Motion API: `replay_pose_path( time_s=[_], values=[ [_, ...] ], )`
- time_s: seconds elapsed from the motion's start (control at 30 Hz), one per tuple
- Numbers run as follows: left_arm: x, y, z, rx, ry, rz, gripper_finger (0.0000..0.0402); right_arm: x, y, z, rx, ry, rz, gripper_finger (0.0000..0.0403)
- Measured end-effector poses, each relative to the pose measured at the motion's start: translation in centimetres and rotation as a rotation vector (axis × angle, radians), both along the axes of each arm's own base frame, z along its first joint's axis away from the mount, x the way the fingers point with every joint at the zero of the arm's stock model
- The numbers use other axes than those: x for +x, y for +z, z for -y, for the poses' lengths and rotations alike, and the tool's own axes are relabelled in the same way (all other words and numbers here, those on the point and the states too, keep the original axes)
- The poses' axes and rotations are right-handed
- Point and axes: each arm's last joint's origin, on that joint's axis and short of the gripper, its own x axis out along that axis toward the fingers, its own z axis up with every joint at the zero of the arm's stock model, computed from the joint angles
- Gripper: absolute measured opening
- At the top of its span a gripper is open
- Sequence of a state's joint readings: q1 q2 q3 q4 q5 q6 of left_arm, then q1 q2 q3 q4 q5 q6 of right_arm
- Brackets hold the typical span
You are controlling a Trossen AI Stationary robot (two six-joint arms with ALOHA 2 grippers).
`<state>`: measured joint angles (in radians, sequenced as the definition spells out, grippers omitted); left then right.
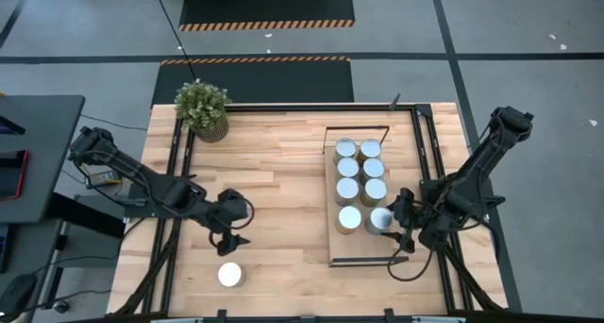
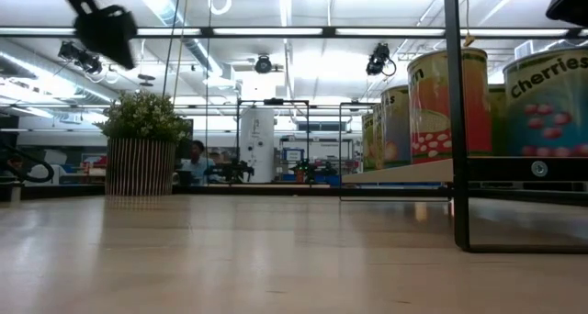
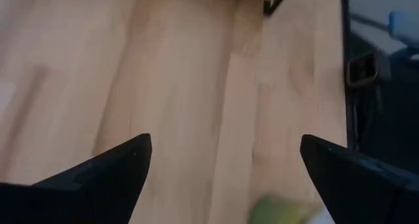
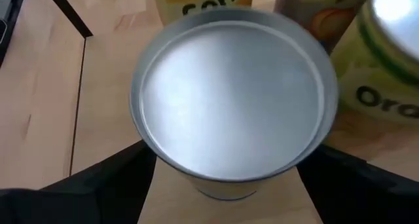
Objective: Pick and place cans onto a shelf
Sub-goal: Put the canned cherries on the shelf
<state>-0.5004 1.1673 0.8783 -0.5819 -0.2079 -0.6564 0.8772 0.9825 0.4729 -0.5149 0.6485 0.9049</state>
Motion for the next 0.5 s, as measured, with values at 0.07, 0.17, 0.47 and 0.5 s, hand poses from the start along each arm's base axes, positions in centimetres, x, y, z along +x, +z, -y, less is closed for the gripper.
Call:
replay_pose_path(
  time_s=[0.07,0.17,0.47,0.5],
  values=[
    [-0.5,-0.2,-0.1,-0.027,0.009,-0.059,0.0396,0.0,0.6,0.0,-0.005,-0.006,-0.01,0.0363],
    [-1.2,-0.6,-0.1,-0.072,0.035,-0.16,0.0396,0.2,1.6,-0.2,-0.011,-0.007,-0.013,0.0363],
    [-5.1,-1.4,1.9,-0.173,0.137,-0.447,0.0396,0.6,5.6,-0.8,-0.005,0.012,0.009,0.0363],
    [-5.6,-1.5,2.3,-0.174,0.157,-0.476,0.0396,0.6,6.1,-0.9,-0.001,0.021,0.019,0.0363]
  ],
)
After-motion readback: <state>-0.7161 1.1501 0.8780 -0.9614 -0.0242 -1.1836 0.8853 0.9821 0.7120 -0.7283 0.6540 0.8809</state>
